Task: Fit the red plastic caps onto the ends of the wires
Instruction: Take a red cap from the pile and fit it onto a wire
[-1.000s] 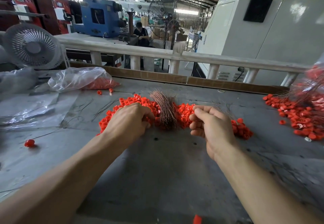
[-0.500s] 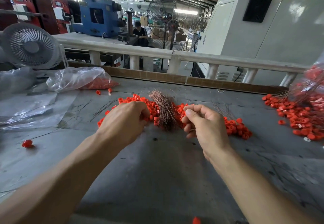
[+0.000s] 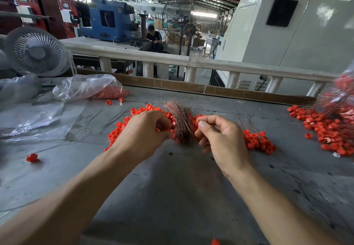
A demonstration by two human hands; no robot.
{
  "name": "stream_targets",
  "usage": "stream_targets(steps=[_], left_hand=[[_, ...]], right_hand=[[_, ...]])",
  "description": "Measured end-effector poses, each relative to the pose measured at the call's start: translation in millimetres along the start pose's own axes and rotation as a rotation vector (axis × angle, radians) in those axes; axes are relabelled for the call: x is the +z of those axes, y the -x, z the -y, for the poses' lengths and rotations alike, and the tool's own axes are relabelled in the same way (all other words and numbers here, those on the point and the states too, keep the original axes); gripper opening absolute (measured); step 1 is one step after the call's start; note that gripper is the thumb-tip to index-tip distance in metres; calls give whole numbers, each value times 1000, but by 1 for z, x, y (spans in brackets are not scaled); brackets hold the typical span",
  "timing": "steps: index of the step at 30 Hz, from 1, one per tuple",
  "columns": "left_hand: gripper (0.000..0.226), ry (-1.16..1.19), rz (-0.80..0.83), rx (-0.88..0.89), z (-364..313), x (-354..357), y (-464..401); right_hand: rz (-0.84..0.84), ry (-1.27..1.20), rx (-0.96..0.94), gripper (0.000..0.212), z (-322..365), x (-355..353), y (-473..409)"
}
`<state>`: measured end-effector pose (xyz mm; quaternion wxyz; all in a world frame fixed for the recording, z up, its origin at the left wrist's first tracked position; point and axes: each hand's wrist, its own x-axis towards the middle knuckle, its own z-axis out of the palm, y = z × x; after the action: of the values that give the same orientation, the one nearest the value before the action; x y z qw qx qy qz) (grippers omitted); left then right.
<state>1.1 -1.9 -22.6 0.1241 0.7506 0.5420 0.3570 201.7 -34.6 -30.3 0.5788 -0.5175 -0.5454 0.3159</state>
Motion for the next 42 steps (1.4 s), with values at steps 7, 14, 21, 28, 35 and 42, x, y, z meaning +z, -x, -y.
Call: stream_targets(steps=[7, 14, 21, 28, 35, 42], left_hand=[[19, -5, 99, 40, -6, 6, 7], [21, 23, 135, 113, -11, 6, 8], [21, 55, 148, 147, -11, 5, 8], [15, 167, 33, 87, -7, 5, 5], [16, 836, 100, -151, -20, 0, 6], [26, 1070, 120, -184, -29, -5, 7]], right_hand=[[46, 55, -32, 14, 2, 2, 3], [61, 98, -44, 15, 2, 2, 3], [75, 145, -68, 15, 1, 2, 4], [73, 118, -72, 15, 3, 1, 4], [59, 81, -160, 17, 9, 2, 7], [79, 69, -273, 15, 18, 3, 13]])
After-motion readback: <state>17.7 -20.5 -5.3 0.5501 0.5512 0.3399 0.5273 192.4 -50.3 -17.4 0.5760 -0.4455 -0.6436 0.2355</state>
